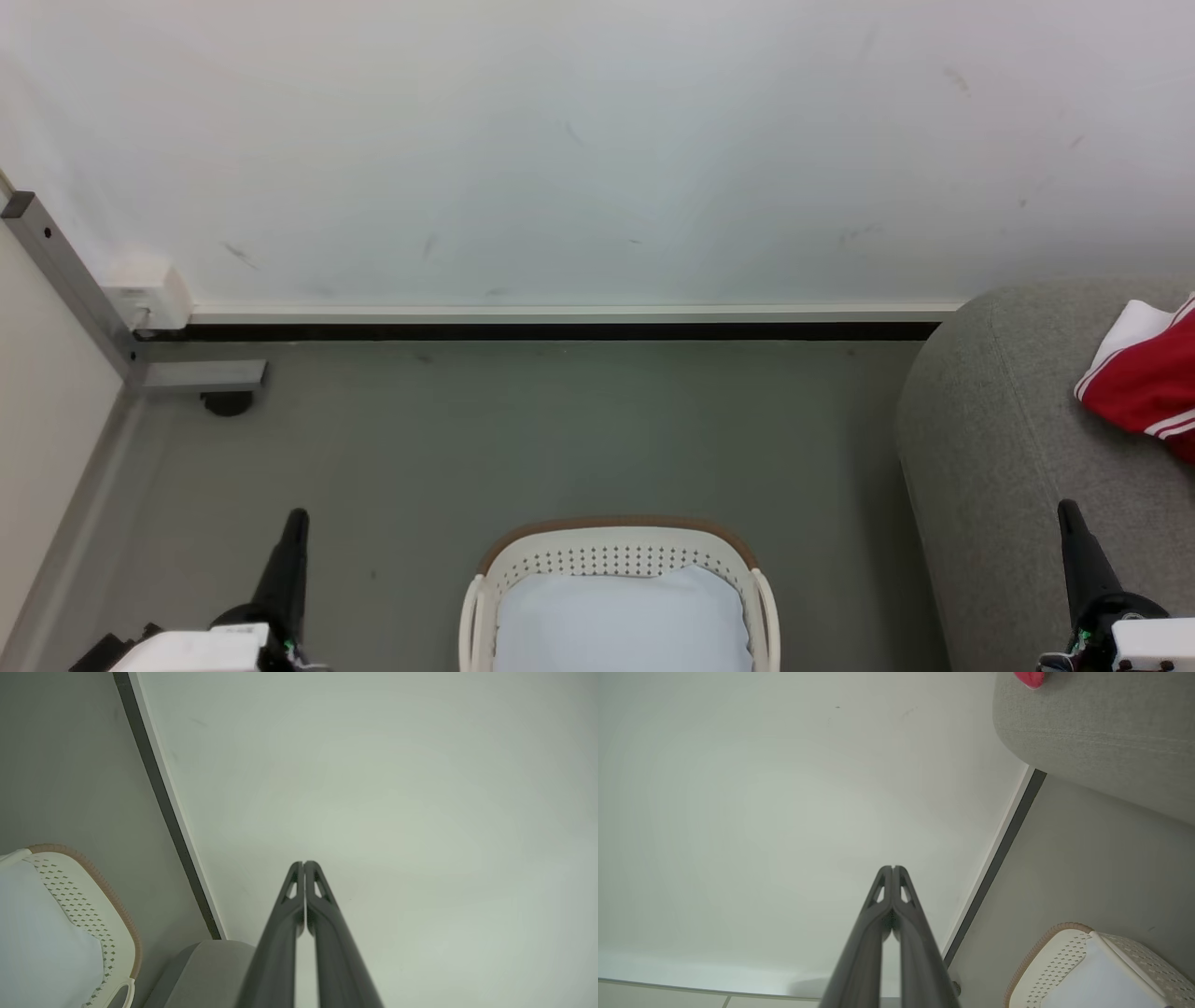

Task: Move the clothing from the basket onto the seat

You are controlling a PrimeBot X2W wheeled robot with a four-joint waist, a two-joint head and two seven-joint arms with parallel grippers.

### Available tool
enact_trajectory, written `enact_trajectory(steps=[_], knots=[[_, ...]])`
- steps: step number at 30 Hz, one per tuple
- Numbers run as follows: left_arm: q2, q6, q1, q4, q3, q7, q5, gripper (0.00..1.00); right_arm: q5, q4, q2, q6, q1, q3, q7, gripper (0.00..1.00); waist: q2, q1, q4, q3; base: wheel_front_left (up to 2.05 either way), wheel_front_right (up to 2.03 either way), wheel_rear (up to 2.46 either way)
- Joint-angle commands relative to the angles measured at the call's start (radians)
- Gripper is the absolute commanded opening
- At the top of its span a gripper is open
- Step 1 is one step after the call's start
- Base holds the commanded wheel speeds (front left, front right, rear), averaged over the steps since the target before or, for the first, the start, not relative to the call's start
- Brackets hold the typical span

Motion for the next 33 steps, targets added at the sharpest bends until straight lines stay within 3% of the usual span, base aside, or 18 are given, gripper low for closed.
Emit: enact_trajectory(steps=[1,12,33], knots=[[0.01,-0.006,-0.013,-0.006,0.007,0.013,-0.047,0.0,0.044,-0.007,0.002,-0.002,-0.012,-0.009,0.013,0.0,0.0,-0.0001,0.003,0.001,0.0,0.0,0.0],[0.01,-0.006,-0.017,-0.009,0.01,0.031,-0.111,0.0,0.103,-0.006,0.003,-0.002,-0.017,-0.018,0.03,0.0,0.0,-0.0001,0.01,0.004,0.0,0.0,0.0],[0.009,-0.006,-0.016,-0.008,0.01,0.03,-0.108,0.0,0.098,-0.006,0.003,-0.002,-0.016,-0.018,0.03,0.0,0.0,-0.0001,0.01,0.004,0.0,0.0,0.0]])
